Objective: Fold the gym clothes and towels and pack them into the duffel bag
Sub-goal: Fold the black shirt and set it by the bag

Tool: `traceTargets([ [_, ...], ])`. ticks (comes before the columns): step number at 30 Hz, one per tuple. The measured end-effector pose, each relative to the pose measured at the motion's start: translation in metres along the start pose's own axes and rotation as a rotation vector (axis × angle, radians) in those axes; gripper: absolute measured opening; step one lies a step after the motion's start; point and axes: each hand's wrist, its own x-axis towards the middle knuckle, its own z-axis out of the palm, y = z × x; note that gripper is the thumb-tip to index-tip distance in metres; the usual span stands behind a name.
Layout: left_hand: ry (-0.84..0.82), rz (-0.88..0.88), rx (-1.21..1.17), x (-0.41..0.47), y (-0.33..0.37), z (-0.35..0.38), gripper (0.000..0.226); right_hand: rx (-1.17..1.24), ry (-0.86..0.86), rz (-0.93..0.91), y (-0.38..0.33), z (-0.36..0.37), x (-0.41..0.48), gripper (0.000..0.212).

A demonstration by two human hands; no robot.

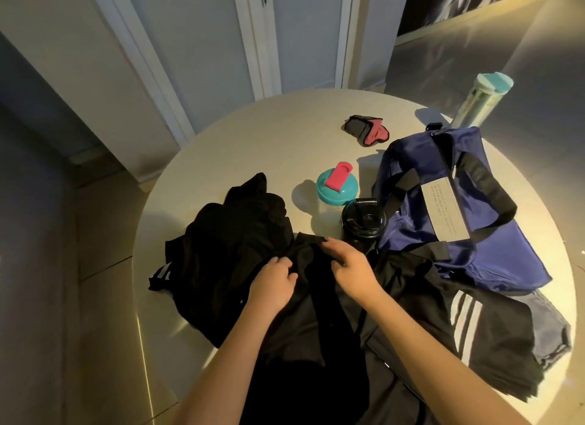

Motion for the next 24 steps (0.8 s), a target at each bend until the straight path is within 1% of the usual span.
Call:
traceTargets([
  [2, 0.118, 0.03, 0.033, 0.01, 0.005, 0.004, 0.038, -0.06, 0.168, 0.025, 0.005, -0.014, -0.016, 0.042],
  [4, 0.201, 0.061, 0.096, 0.021, 0.009, 0.007, 0.042, -0.174, 0.314, 0.043, 0.014, -0.033, -0.034, 0.035],
  [6, 0.216, 0.073, 0.163, 0.032, 0.012, 0.01, 0.05, -0.314, 0.423, 0.055, 0.027, -0.056, -0.051, 0.036],
  [7, 0.206, 0.068, 0.193, 0.038, 0.013, 0.011, 0.054, -0.381, 0.445, 0.092, 0.035, -0.067, -0.056, 0.04],
  [9, 0.171, 0.039, 0.249, 0.046, 0.015, 0.013, 0.059, -0.499, 0.405, 0.233, 0.048, -0.086, -0.062, 0.055],
  [11, 0.122, 0.008, 0.304, 0.053, 0.018, 0.013, 0.059, -0.6, 0.292, 0.384, 0.057, -0.097, -0.064, 0.069],
  [12, 0.098, -0.003, 0.33, 0.056, 0.018, 0.013, 0.055, -0.657, 0.244, 0.429, 0.062, -0.099, -0.063, 0.07],
  [13, 0.081, -0.011, 0.347, 0.057, 0.018, 0.013, 0.05, -0.718, 0.22, 0.447, 0.067, -0.099, -0.062, 0.066],
  [15, 0.059, -0.024, 0.322, 0.059, 0.017, 0.011, 0.041, -0.789, 0.259, 0.429, 0.073, -0.1, -0.06, 0.049],
  [17, 0.049, -0.023, 0.25, 0.057, 0.018, 0.007, 0.037, -0.784, 0.336, 0.381, 0.074, -0.103, -0.059, 0.03],
  [19, 0.058, -0.008, 0.198, 0.056, 0.017, -0.001, 0.034, -0.722, 0.381, 0.335, 0.075, -0.104, -0.061, 0.018],
  [22, 0.085, -0.016, 0.128, 0.054, 0.012, -0.019, 0.029, -0.466, 0.455, 0.312, 0.076, -0.106, -0.067, 0.015],
  [24, 0.091, -0.005, -0.009, 0.049, 0.004, -0.028, 0.017, -0.233, 0.499, 0.311, 0.077, -0.107, -0.076, 0.018],
])
